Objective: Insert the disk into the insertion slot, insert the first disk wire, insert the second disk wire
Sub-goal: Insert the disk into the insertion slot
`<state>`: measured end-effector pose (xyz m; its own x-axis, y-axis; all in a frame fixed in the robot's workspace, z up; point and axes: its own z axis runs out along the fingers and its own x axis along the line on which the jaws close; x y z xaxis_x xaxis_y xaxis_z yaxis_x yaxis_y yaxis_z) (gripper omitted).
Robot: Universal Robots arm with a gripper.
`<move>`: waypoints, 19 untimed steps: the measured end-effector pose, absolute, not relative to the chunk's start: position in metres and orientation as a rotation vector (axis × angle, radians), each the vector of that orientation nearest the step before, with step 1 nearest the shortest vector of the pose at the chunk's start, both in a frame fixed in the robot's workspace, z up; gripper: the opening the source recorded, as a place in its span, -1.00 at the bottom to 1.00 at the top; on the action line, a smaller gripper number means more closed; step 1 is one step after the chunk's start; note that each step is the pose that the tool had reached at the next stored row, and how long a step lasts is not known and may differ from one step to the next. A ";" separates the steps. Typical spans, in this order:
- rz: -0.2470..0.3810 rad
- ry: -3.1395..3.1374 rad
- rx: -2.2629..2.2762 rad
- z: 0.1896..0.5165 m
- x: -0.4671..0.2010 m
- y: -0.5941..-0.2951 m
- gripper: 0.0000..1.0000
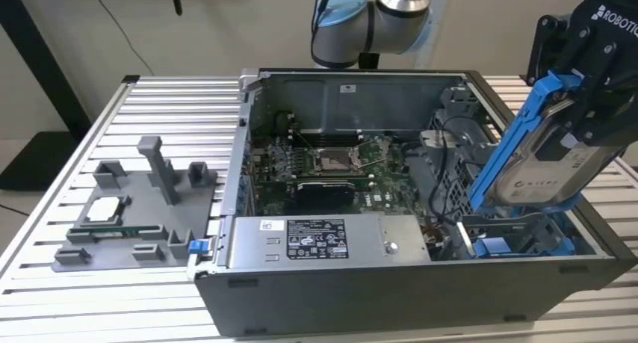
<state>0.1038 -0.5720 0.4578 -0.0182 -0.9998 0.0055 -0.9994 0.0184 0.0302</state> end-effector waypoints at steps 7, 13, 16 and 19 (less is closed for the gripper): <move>-0.028 -2.224 2.184 0.453 0.105 -0.572 -1.00; -0.028 -2.224 2.184 0.447 0.106 -0.572 -1.00; -0.028 -2.224 2.183 0.444 0.107 -0.572 -1.00; -0.028 -2.224 2.184 0.439 0.107 -0.572 -1.00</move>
